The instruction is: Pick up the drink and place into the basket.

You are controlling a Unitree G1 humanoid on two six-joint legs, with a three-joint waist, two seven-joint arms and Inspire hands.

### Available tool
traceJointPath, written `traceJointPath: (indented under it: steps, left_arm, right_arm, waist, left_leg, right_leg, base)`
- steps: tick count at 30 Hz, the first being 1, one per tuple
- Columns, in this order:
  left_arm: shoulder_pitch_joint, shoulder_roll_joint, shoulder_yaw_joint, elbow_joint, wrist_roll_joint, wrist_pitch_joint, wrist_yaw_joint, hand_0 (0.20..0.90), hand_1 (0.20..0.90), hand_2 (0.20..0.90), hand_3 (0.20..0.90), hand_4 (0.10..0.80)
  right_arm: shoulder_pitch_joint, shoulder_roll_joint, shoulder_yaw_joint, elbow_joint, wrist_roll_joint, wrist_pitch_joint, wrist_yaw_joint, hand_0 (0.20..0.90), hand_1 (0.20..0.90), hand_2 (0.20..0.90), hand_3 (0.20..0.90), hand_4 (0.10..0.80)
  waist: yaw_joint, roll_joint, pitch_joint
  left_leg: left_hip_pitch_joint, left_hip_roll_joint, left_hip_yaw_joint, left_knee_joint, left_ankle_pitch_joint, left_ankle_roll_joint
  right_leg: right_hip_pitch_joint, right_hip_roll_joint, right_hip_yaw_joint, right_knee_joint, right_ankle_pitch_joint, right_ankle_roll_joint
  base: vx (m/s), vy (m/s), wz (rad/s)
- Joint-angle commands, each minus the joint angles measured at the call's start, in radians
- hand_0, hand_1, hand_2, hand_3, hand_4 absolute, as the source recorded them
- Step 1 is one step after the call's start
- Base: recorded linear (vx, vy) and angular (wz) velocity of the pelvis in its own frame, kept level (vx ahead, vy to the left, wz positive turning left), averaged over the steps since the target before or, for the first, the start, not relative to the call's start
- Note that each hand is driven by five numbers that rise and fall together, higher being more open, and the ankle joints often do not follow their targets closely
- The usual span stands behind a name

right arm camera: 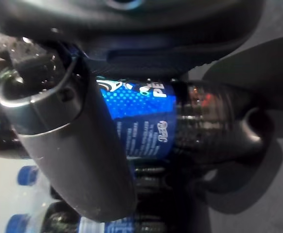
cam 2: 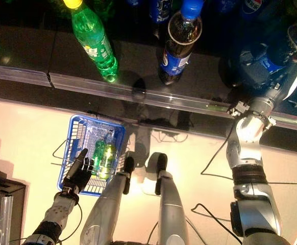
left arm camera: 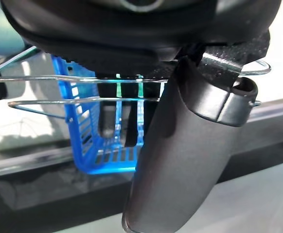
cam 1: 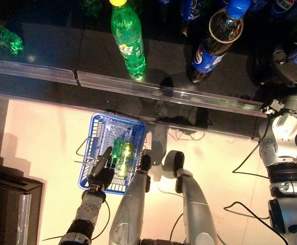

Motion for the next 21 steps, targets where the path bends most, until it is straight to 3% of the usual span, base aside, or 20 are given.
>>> traceJointPath:
  steps: [1,12,21]
  left_arm:
    - [0.017,0.149,0.046,-0.130,-0.037,-0.069,-0.088,0.300,0.300,0.300,0.200,0.100]
    - [0.031,0.168,0.066,-0.130,-0.050,-0.058,-0.099,0.300,0.300,0.300,0.200,0.100]
    - [0.073,0.163,0.112,-0.151,-0.040,-0.055,-0.109,0.300,0.300,0.300,0.200,0.100]
  right_arm:
    - [-0.091,-0.156,0.010,-0.014,-0.056,-0.068,-0.067,0.300,0.300,0.300,0.200,0.100]
    - [-0.074,-0.161,0.001,-0.032,-0.155,-0.132,-0.133,0.300,0.300,0.300,0.200,0.100]
    - [0.065,-0.138,-0.075,-0.263,-0.315,-0.147,-0.151,0.300,0.300,0.300,0.200,0.100]
  waist:
    - [0.015,0.029,-0.021]
    - [0.017,0.025,-0.021]
    - [-0.011,0.019,-0.040]
  left_leg:
    - [0.009,-0.091,-0.050,-0.038,-0.017,0.061]
    - [0.060,-0.096,-0.058,-0.069,-0.021,0.067]
    - [0.114,-0.097,-0.044,-0.095,-0.034,0.078]
  right_leg:
    - [0.090,0.046,-0.076,-0.006,-0.102,0.011]
    - [0.131,0.043,-0.065,-0.037,-0.092,0.024]
    - [0.183,0.031,-0.037,-0.092,-0.074,0.043]
  base:
    - [0.000,0.000,0.00]
    - [-0.004,0.013,0.04]
    - [-0.002,0.005,0.01]
